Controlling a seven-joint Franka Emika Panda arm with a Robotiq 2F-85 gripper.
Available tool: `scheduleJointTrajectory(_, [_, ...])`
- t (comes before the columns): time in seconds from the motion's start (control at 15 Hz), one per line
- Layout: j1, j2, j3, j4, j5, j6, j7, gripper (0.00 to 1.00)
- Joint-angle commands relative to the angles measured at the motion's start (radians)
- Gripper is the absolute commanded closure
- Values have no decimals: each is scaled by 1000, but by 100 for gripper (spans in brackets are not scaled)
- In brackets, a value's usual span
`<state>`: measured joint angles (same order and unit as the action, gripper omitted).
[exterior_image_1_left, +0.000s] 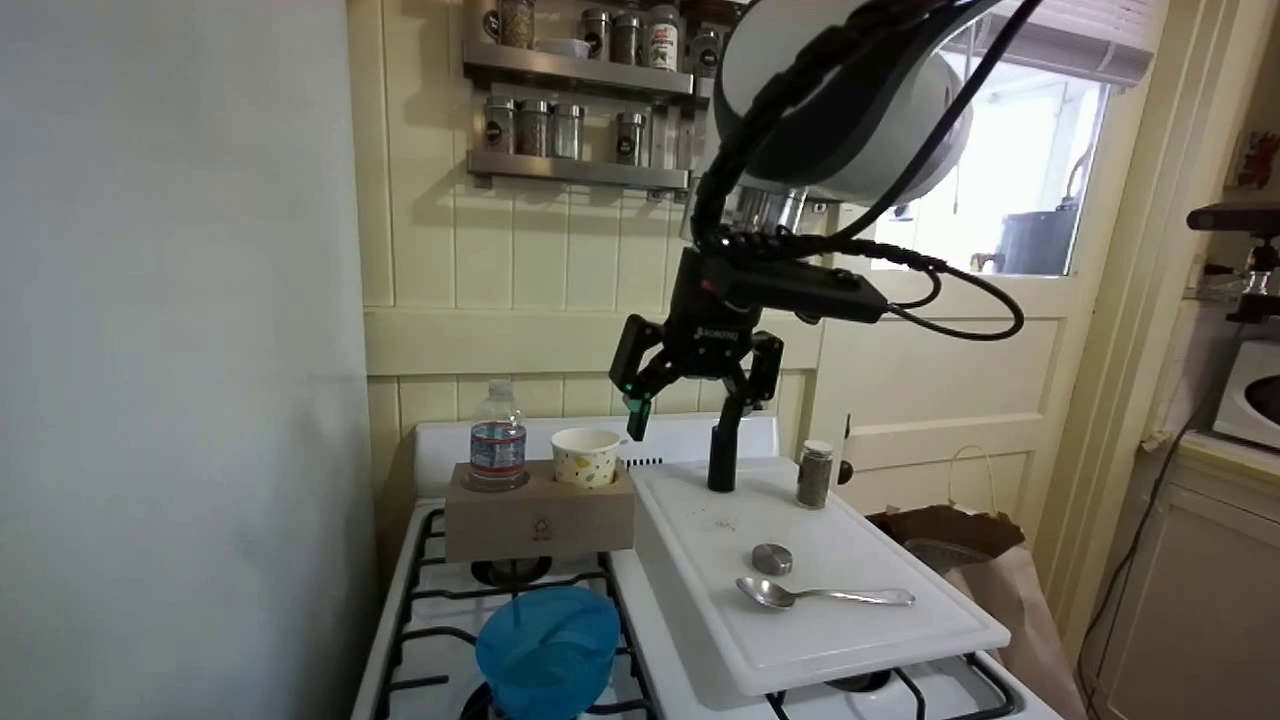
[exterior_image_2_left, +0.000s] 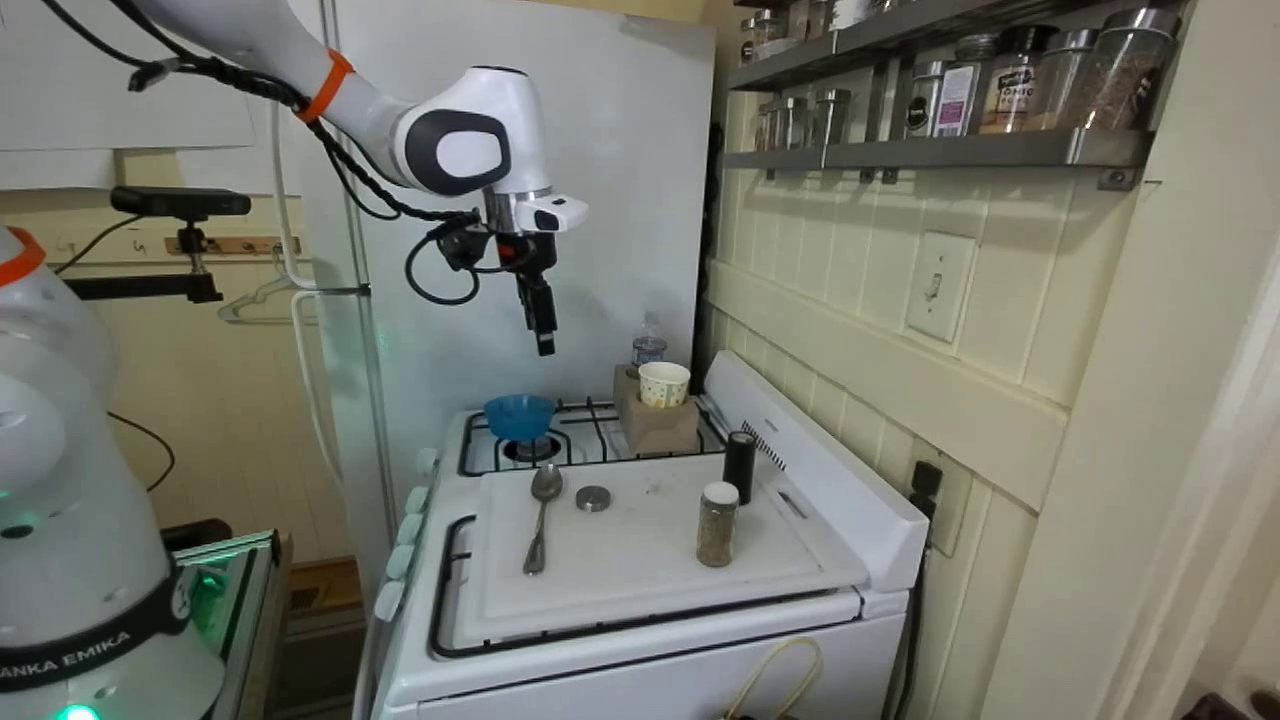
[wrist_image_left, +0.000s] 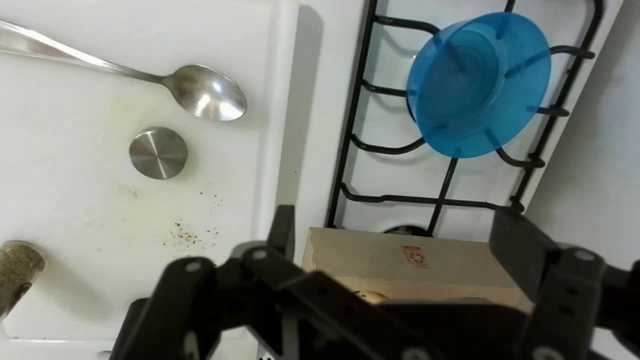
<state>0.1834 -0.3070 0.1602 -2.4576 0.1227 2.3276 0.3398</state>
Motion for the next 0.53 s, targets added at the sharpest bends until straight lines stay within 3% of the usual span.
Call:
scheduleJointTrajectory(0.0, [-15,1,12,2,9,-3,-16,0])
scheduleJointTrajectory(0.07, [-23,16,-1,15,-1,7,-50,0])
scheduleJointTrajectory(0.13, [-14,33,-34,37,4,-35,-181,0])
scheduleJointTrajectory(0.2, [34,61,-100,58,17,-36,-263,0])
scheduleJointTrajectory(0.4, [86,141,-203,134,73,-34,-486,0])
scheduleJointTrajectory(0.47, [8,67,-113,63,34,-11,-372,0])
